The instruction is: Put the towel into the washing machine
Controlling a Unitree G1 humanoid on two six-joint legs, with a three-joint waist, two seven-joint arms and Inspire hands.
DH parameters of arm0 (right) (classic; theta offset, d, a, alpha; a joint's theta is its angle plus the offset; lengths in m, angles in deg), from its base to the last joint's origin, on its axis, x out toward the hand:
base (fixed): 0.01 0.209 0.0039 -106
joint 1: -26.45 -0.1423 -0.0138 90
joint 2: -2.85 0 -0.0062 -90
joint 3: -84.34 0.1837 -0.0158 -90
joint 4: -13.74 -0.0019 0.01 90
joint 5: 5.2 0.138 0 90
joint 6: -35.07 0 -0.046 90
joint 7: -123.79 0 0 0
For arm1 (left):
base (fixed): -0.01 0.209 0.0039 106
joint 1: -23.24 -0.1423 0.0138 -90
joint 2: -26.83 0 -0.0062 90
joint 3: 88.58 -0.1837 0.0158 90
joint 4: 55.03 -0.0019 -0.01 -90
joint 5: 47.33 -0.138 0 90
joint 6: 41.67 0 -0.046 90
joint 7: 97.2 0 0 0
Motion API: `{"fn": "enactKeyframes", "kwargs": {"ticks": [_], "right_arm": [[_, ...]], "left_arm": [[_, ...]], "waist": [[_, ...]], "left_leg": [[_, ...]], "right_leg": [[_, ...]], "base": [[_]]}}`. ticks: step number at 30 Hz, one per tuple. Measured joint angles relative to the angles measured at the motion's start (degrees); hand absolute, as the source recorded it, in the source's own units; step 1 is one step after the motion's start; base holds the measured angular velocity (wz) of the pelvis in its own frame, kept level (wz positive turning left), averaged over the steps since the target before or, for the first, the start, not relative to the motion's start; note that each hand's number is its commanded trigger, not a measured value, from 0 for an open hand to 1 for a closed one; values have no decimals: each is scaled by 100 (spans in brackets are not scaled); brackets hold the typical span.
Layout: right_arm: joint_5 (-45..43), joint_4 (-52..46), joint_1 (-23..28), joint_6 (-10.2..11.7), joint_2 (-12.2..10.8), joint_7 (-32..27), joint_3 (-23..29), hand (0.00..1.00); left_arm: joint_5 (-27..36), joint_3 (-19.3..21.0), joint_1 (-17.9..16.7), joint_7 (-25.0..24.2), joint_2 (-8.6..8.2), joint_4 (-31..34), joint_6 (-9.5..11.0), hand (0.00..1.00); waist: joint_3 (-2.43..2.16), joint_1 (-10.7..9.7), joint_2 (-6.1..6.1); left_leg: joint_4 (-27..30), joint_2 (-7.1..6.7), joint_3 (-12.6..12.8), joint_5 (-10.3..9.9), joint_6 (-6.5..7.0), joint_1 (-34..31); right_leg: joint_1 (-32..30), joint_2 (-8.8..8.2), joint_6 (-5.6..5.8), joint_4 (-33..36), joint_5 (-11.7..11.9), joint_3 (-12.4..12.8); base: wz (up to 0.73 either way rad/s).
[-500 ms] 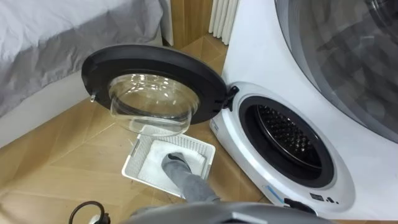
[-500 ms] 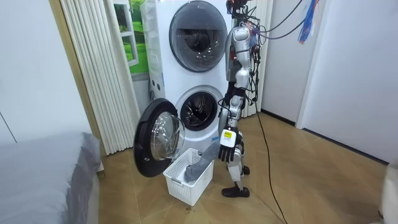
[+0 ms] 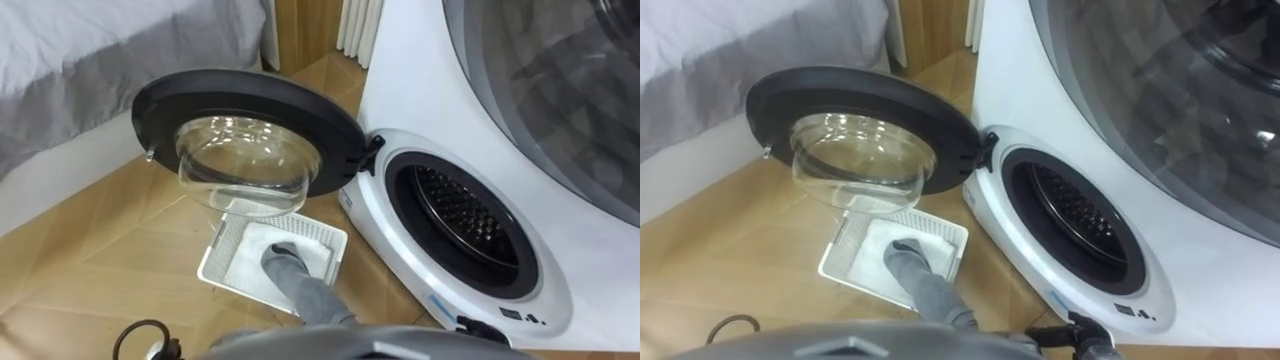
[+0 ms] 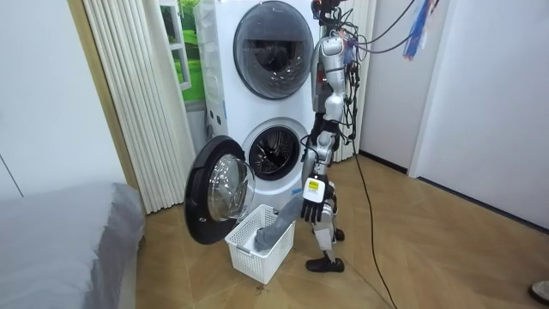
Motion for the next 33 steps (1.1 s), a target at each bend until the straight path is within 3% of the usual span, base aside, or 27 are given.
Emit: {"fn": "enactKeyframes", "kwargs": {"ticks": [7, 10, 14, 18, 19, 20, 22, 24, 28, 31, 33], "right_arm": [[-20, -9, -8, 70, 59, -43, -4, 0], [-25, -22, -57, 177, 63, -40, -20, 0], [1, -20, -190, 303, 70, -83, -190, 0], [-264, 51, -474, 367, 58, -106, -187, 0], [-369, 48, -573, 417, 56, -110, -191, 0], [-428, 37, -653, 444, 48, -108, -202, 0], [-490, 28, -775, 500, 24, -111, -202, 0], [-526, 54, -939, 511, -5, -128, -242, 0], [-512, 63, -1186, 501, -122, -165, -309, 0], [-457, 63, -1373, 500, -130, -149, -437, 0], [-439, 15, -1452, 505, -135, -140, -537, 0]], "left_arm": [[-237, -3, 67, 62, 0, 7, 107, 0], [-319, -5, 263, 220, 4, 6, 261, 0], [-328, -149, 574, 573, 33, -9, 502, 0], [-347, -243, 1020, 763, 35, -16, 854, 0], [-358, -288, 1160, 839, 31, -42, 976, 0], [-377, -354, 1289, 899, 37, -116, 1087, 0], [-410, -422, 1540, 944, 38, -222, 1214, 0], [-508, -604, 1707, 1028, 44, -250, 1252, 0], [-746, -1043, 2043, 1061, 22, -261, 1328, 0], [-747, -1264, 2296, 1062, 16, -423, 1339, 0], [-748, -1342, 2459, 1065, 21, -459, 1338, 0]], "waist": [[-4, -8, 99], [-25, -1, 75], [3, -24, 59], [37, -62, 57], [78, -59, 56], [91, -57, 59], [100, -76, 57], [107, -120, 58], [175, -202, 57], [255, -274, 31], [268, -343, 26]], "left_leg": [[-9, 3, -3, 0, 0, -67], [18, 11, -2, 11, 0, -285], [107, 8, 14, 18, 8, -538], [219, 20, 47, 40, 30, -960], [286, 31, 81, 43, 34, -1085], [343, 39, 87, 43, 35, -1230], [446, 52, 80, 43, 36, -1497], [516, 61, 74, 51, 48, -1735], [745, 94, 84, 55, 55, -2269], [933, 104, 72, 56, 54, -2640], [1082, 107, 34, 56, 54, -2954]], "right_leg": [[-107, 0, -3, 0, 2, 3], [-338, 1, -6, 87, 4, 25], [-586, -6, -19, 121, 12, 88], [-1077, -20, -19, 340, 12, 121], [-1249, -29, -18, 461, 11, 162], [-1445, -35, -17, 575, 10, 165], [-1747, -43, -17, 735, 10, 168], [-2043, -56, -18, 894, 8, 164], [-2710, -88, -60, 1362, -21, 160], [-3113, -123, -114, 1627, -64, 146], [-3366, -128, -135, 1704, -82, 148]], "base": [[0], [-1], [-3], [-6], [-15], [-13], [-8], [-8], [-5], [1], [7]]}}
